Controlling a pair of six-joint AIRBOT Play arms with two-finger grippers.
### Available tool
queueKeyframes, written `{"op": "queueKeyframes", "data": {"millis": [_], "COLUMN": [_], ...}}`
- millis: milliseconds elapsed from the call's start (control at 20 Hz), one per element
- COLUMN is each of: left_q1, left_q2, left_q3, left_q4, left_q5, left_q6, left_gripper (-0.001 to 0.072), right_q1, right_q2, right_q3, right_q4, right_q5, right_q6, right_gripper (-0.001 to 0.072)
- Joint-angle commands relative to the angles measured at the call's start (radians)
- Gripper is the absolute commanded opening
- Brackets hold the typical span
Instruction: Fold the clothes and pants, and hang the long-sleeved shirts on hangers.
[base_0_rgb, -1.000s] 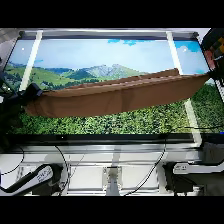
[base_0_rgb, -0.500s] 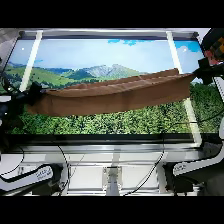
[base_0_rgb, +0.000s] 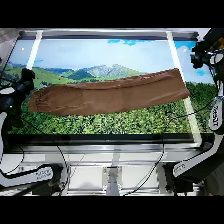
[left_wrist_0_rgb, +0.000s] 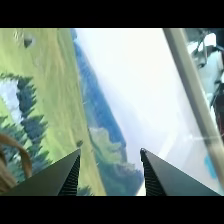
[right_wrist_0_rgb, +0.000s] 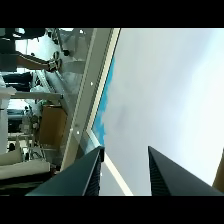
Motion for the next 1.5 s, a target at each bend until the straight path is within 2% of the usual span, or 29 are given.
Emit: {"op": "queueKeyframes", "data": {"millis": [0,50,100,150,200,250,350,450,600,650,700,750,800,900,950,1000,1050,1100,1250,1450], "left_q1": [-0.003,-0.003,-0.003,-0.003,-0.003,-0.003,-0.003,-0.003,-0.003,-0.003,-0.003,-0.003,-0.003,-0.004,-0.004,-0.004,-0.004,-0.004,-0.004,-0.004], "left_q2": [-0.008,-0.006,-0.002,0.006,0.016,0.034,0.081,0.138,0.225,0.249,0.274,0.294,0.314,0.339,0.345,0.348,0.349,0.349,0.349,0.349], "left_q3": [0.030,0.031,0.031,0.031,0.031,0.031,0.031,0.031,0.031,0.031,0.031,0.031,0.031,0.031,0.031,0.031,0.031,0.031,0.031,0.031], "left_q4": [-0.007,0.014,0.044,0.077,0.105,0.137,0.245,0.393,0.489,0.489,0.489,0.489,0.489,0.488,0.478,0.465,0.450,0.441,0.436,0.435], "left_q5": [0.023,0.010,-0.004,-0.019,-0.029,-0.039,-0.080,-0.183,-0.345,-0.360,-0.368,-0.368,-0.368,-0.373,-0.382,-0.396,-0.413,-0.432,-0.454,-0.455], "left_q6": [0.001,0.001,0.001,0.001,0.001,0.001,0.001,0.001,0.000,0.000,0.000,0.000,0.000,0.000,-0.001,0.000,0.000,0.000,0.000,0.000], "left_gripper": [0.0442,0.0407,0.0374,0.0224,0.0075,0.0018,0.0017,0.0018,0.0018,0.0018,0.0018,0.0018,0.0018,0.0018,0.0018,0.0018,0.0018,0.0018,0.0018,0.0018], "right_q1": [0.006,0.006,0.005,0.002,0.002,0.002,0.003,0.022,0.105,0.147,0.190,0.240,0.287,0.369,0.398,0.421,0.439,0.453,0.478,0.484], "right_q2": [-0.026,-0.026,-0.026,-0.026,-0.026,-0.026,-0.026,-0.027,-0.030,-0.031,-0.032,-0.033,-0.035,-0.057,-0.075,-0.092,-0.109,-0.127,-0.178,-0.214], "right_q3": [0.089,0.109,0.131,0.156,0.178,0.201,0.217,0.187,0.132,0.126,0.126,0.126,0.126,0.126,0.126,0.126,0.126,0.126,0.126,0.126], "right_q4": [0.009,0.008,0.008,0.009,0.010,0.015,0.058,0.116,0.122,0.120,0.115,0.100,0.068,-0.016,-0.065,-0.090,-0.104,-0.108,-0.113,-0.117], "right_q5": [0.073,0.124,0.169,0.219,0.258,0.316,0.465,0.667,0.833,0.838,0.824,0.787,0.737,0.655,0.638,0.635,0.642,0.658,0.710,0.712], "right_q6": [-0.122,-0.179,-0.236,-0.272,-0.293,-0.322,-0.397,-0.446,-0.458,-0.458,-0.458,-0.457,-0.449,-0.341,-0.239,-0.185,-0.158,-0.142,-0.095,-0.018], "right_gripper": [0.0335,0.0311,0.0227,0.0095,0.0013,0.0010,0.0009,0.0009,0.0013,0.0060,0.0201,0.0423,0.0493,0.0492,0.0480,0.0466,0.0391,0.0379,0.0379,0.0379]}}
